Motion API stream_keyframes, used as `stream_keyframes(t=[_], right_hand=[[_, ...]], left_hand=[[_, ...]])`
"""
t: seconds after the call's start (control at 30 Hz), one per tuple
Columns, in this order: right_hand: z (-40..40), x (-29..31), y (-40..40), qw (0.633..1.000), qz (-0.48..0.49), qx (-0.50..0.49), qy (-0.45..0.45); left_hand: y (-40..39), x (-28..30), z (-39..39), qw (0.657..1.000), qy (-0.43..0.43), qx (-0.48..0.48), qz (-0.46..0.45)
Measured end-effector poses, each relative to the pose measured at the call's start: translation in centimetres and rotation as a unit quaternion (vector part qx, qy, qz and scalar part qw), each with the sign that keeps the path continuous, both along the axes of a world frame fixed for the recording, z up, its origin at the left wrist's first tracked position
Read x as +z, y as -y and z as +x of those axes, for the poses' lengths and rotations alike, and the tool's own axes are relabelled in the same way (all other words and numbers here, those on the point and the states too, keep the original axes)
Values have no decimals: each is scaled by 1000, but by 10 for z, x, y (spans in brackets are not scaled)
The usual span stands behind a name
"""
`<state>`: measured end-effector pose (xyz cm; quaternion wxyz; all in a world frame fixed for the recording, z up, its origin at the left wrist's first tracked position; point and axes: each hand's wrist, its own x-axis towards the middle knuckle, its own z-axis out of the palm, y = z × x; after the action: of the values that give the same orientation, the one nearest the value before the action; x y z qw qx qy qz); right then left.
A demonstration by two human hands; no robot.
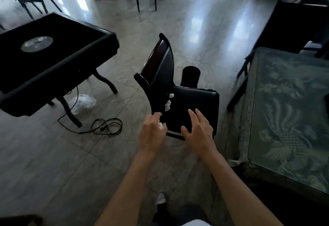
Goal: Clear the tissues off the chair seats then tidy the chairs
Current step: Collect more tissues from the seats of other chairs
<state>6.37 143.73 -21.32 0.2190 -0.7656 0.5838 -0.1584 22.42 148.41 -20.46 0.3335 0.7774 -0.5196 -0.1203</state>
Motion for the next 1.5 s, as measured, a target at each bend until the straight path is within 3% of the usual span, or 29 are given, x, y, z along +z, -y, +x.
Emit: stream_keyframes(t=[0.27,0.7,0.9,1.2,1.5], right_hand=[[21,-4,103,1000,-4,-25,-12],[28,-41,332,999,43,10,-3],[34,-71,399,998,56,5,17],[42,-199,420,994,107,-4,8],[76,-330,406,984,175,41,-3]], left_hand=[[105,-4,34,1000,-3,-29,8],[313,-25,45,998,-7,19,52],[379,-53,52,999,-16,15,40],[427,-182,56,996,-70,28,49],[398,-311,37,987,-108,79,88]])
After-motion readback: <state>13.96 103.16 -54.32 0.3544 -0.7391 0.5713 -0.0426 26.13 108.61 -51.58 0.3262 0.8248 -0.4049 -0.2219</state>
